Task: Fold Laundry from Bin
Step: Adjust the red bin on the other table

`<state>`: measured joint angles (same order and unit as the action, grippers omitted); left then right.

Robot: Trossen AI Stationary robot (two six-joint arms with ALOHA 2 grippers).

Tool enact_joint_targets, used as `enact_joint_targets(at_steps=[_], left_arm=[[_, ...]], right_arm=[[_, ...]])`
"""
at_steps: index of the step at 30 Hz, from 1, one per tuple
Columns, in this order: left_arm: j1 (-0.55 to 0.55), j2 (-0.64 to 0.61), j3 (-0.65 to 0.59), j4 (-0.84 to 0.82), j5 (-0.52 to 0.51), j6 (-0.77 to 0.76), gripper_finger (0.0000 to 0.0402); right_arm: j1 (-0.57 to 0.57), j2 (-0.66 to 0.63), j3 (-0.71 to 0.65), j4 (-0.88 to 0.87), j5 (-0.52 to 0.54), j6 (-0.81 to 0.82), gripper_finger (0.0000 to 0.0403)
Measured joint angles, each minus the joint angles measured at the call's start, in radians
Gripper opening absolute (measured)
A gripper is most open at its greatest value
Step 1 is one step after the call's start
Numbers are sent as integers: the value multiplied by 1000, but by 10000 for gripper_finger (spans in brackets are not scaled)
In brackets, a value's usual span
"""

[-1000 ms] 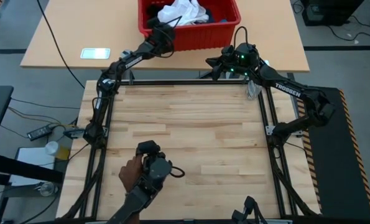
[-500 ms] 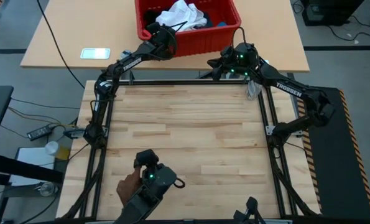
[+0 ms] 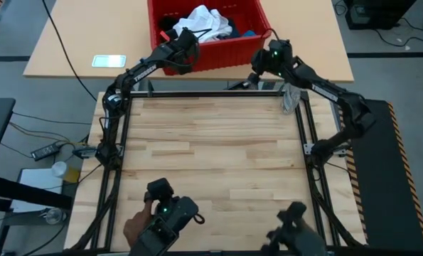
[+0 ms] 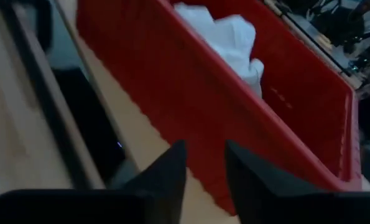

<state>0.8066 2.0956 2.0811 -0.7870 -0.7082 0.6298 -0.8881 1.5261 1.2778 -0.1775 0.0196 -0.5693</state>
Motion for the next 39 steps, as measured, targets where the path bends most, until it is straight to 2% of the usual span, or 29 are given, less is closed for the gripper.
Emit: enact_joint_targets(at_steps=[2, 5, 8, 12, 17, 20, 23, 29, 36, 39], left_arm=[[0, 0, 0, -1, 1, 0, 67], [0, 0, 0, -2, 4, -2, 71], [1, 0, 0, -3, 16, -2, 70], [1, 0, 0, -5, 18, -1, 71], [1, 0, 1, -15, 22, -1, 71], [1, 0, 1, -17, 22, -1, 72], [1, 0, 1, -19, 22, -1, 72], [1, 0, 1, -22, 23, -1, 72], [0, 0, 1, -25, 26, 1, 73], [0, 0, 1, -26, 27, 7, 73]], right_arm=[[-16, 38, 0, 62, 55, -61, 176], [-21, 101, 0, 201, 245, -197, 225], [-21, 163, 5, 314, 359, -329, 253], [-30, 261, 68, 304, 447, -376, 254], [-44, 367, 170, 316, 600, -398, 229], [-49, 406, 220, 320, 609, -424, 210], [-55, 435, 240, 305, 568, -441, 193], [-73, 455, 248, 324, 541, -449, 155], [-96, 464, 249, 343, 526, -461, 92], [-97, 466, 247, 361, 531, -479, 91]])
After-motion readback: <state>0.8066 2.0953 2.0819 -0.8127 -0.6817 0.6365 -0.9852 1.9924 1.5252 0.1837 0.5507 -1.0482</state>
